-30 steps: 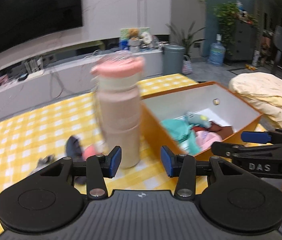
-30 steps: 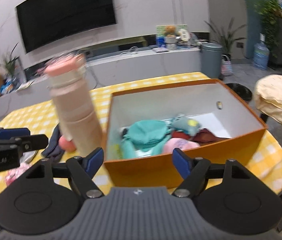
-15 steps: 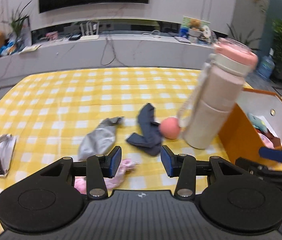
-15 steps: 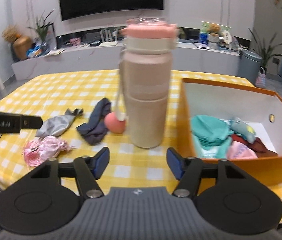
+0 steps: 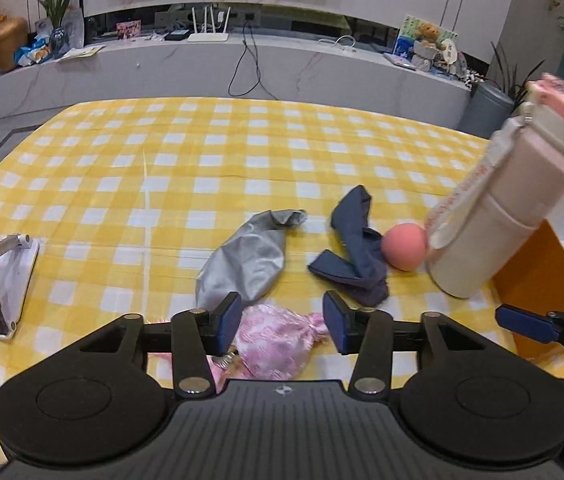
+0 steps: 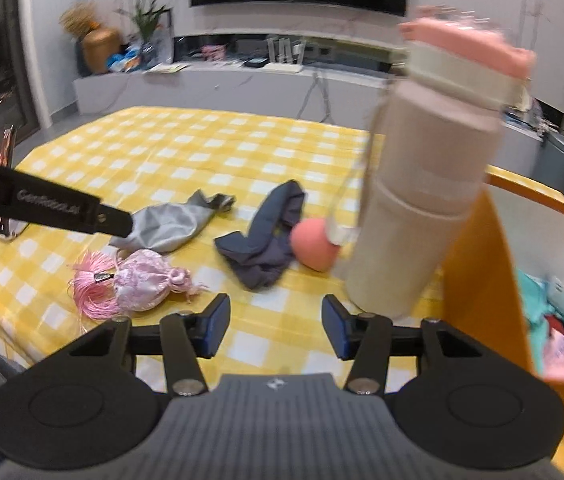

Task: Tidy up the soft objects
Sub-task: 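Move both tools back over the grey and navy cloths, then grasp the navy cloth with the right tool while the left tool grasps the grey cloth, then carry the navy and grey cloths into the orange box while opening both tools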

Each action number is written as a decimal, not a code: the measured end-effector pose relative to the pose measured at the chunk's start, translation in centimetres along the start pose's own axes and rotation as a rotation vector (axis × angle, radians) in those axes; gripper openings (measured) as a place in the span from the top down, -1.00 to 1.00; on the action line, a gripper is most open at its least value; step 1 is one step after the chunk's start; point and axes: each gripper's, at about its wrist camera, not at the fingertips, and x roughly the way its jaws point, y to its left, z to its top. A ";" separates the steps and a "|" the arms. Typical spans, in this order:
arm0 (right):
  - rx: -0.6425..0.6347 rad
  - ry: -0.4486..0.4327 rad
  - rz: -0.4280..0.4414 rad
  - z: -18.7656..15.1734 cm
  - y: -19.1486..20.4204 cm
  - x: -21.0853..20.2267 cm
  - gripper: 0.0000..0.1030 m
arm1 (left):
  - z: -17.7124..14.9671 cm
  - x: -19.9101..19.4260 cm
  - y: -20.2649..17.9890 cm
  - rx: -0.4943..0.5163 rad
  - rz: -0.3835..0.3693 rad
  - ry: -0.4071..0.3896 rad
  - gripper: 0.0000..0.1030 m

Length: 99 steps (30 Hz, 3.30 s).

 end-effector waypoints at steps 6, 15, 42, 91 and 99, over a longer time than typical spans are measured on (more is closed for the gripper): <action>-0.092 0.065 0.049 1.9 1.3 4.6 -0.25 | 2.3 3.6 1.8 -0.010 0.009 0.074 -0.43; -0.057 0.159 0.085 3.8 1.4 11.1 -0.27 | 3.1 8.7 3.6 -0.145 0.084 0.156 -0.59; -0.060 0.145 0.061 3.3 1.9 14.1 0.29 | 2.9 11.4 1.1 -0.041 0.121 0.164 0.54; 0.179 -0.147 -0.037 -2.2 -7.3 -12.7 0.62 | -0.2 -7.1 -7.8 0.067 -0.243 -0.143 0.95; 0.268 -0.209 -0.114 -3.7 -12.7 -16.6 0.62 | 0.3 -8.9 -14.4 0.165 -0.388 -0.138 0.95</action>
